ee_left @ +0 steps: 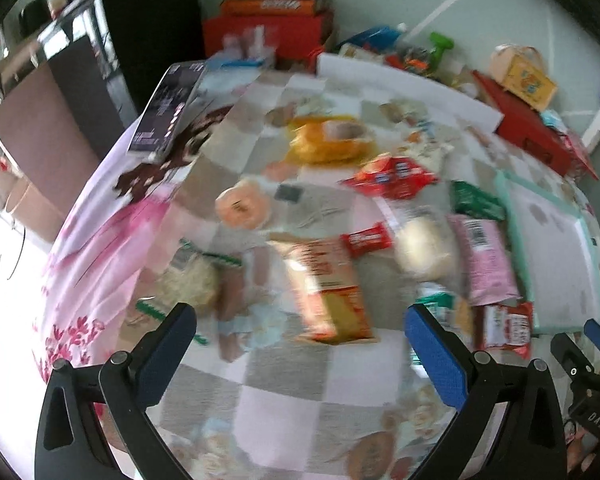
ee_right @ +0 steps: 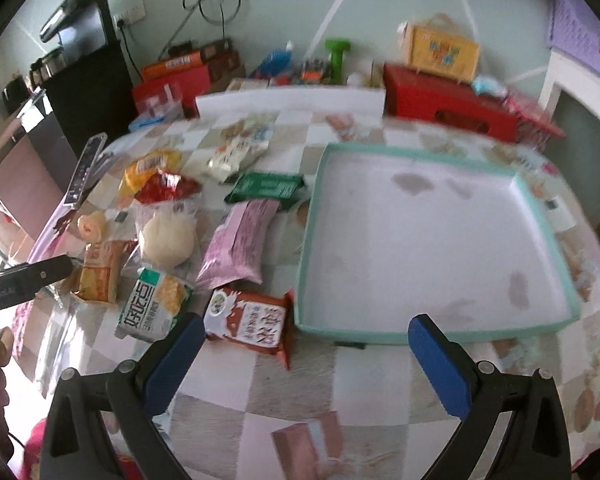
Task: Organize snacks
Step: 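Grasp the round biscuit pack with the left tool while the right tool grasps the red-brown milk biscuit pack, then carry both packs over the teal tray and open both tools to drop them, then grasp the yellow bread pack with the left tool while the right tool grasps the pink wafer pack, then carry both packs into the teal tray and release them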
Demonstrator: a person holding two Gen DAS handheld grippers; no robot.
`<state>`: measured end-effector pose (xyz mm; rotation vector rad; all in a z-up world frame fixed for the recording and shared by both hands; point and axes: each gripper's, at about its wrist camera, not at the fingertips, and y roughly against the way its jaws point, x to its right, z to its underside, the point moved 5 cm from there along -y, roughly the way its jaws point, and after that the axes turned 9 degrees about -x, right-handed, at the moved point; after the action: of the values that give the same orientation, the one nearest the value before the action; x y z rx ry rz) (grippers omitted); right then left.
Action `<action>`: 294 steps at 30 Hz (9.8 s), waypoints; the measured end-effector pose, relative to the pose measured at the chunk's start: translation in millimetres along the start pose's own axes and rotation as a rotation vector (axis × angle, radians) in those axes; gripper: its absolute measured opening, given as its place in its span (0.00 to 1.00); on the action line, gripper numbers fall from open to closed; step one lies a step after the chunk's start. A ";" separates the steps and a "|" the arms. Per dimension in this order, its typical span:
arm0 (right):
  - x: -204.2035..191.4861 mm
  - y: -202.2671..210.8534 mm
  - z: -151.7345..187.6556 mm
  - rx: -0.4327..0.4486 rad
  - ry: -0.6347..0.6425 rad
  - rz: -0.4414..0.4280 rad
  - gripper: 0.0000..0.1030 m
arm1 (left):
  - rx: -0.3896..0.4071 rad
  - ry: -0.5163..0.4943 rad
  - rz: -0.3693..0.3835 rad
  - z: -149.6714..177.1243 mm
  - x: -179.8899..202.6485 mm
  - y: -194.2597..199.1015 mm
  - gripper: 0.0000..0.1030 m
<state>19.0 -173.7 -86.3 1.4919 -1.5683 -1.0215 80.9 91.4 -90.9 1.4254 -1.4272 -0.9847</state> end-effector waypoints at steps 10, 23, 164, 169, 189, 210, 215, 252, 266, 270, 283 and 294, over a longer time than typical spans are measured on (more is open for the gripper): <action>-13.7 -39.8 -4.8 -0.215 -0.065 -0.091 0.99 | -0.120 0.085 -0.063 -13.4 -56.0 -24.1 1.00; -28.1 -77.0 -7.2 -0.366 -0.102 -0.086 0.89 | -0.185 0.027 -0.096 -26.7 -69.4 -54.5 0.80; 112.0 -17.2 -80.2 0.145 -0.372 -0.048 1.00 | 0.180 0.055 0.021 -75.0 76.6 0.0 0.96; 63.0 -15.8 -83.1 0.145 -0.241 -0.091 1.00 | 0.184 0.129 -0.006 -63.7 39.5 4.1 0.96; -57.8 -65.7 -56.2 -0.027 0.097 -0.114 0.70 | 0.018 0.211 0.021 -27.7 20.8 -34.1 0.96; -63.1 -100.9 -55.0 -0.084 0.168 0.009 0.52 | -0.127 0.162 -0.040 -17.0 33.3 -80.0 0.69; -66.1 -96.2 -57.4 -0.065 0.174 0.005 0.48 | -0.105 0.166 -0.032 -19.2 34.7 -75.5 0.39; 29.3 -17.1 -96.3 0.154 -0.088 -0.021 0.47 | 0.337 -0.137 0.155 -63.8 159.5 45.2 0.37; 138.5 -13.3 -99.9 0.179 -0.350 0.027 0.47 | 0.337 -0.411 0.244 -66.6 268.3 30.8 0.37; 156.9 -23.7 -100.0 0.171 -0.380 0.054 0.47 | 0.312 -0.451 0.253 -64.3 289.5 16.9 0.37; 184.0 -47.2 -98.8 0.137 -0.429 0.074 0.47 | 0.277 -0.541 0.234 -66.5 337.3 -20.0 0.37; 188.7 -50.3 -97.2 0.115 -0.440 0.080 0.48 | 0.293 -0.512 0.199 -76.7 329.3 -13.4 0.63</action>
<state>116.9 -368.4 -94.4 1.3237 -2.0035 -1.2938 168.2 -234.6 -65.1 1.2453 -2.1177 -1.0914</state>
